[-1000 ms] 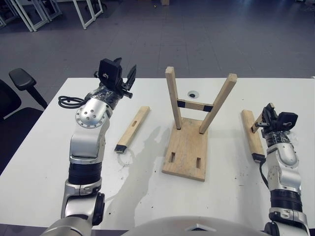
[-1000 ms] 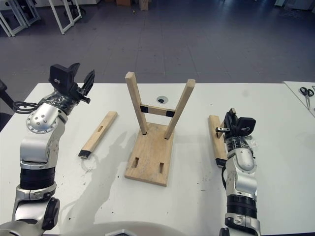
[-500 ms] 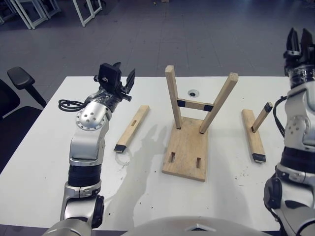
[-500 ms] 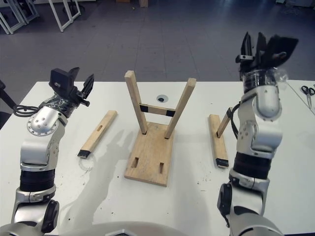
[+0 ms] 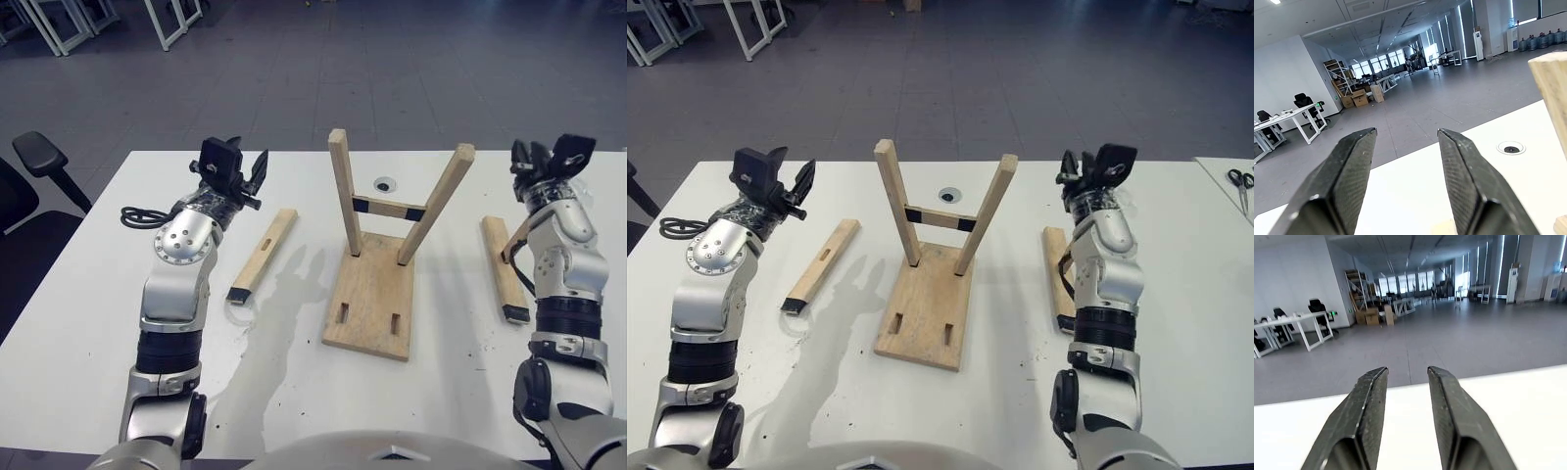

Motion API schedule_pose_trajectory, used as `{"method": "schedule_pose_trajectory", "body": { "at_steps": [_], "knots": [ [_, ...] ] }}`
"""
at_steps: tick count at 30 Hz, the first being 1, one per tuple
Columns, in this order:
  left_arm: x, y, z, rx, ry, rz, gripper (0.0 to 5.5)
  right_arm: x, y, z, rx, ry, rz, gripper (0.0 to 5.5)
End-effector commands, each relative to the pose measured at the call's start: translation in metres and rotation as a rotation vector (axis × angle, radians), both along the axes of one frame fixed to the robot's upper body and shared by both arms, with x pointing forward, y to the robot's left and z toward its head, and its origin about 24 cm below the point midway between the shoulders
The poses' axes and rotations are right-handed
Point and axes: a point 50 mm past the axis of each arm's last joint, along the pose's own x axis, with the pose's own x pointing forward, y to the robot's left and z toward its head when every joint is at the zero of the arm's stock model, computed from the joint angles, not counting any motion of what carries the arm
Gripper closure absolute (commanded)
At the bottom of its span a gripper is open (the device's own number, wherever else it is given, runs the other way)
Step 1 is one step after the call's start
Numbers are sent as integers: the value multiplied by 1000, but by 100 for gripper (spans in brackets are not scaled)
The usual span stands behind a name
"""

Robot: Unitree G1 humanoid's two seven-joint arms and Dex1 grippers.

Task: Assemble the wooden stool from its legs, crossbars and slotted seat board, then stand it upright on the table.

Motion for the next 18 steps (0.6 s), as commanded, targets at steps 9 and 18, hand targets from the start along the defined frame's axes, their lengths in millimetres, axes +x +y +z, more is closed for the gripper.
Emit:
{"method": "schedule_pose_trajectory", "body": {
  "at_steps": [9, 18],
  "knots": [
    [-11, 1, 0, 19, -28, 19, 320, -103, 4, -23, -170, 2, -42, 295],
    [-10, 0, 3, 18, -37, 23, 320, -145, -3, -105, -29, 331, -50, 160]
  ]
}}
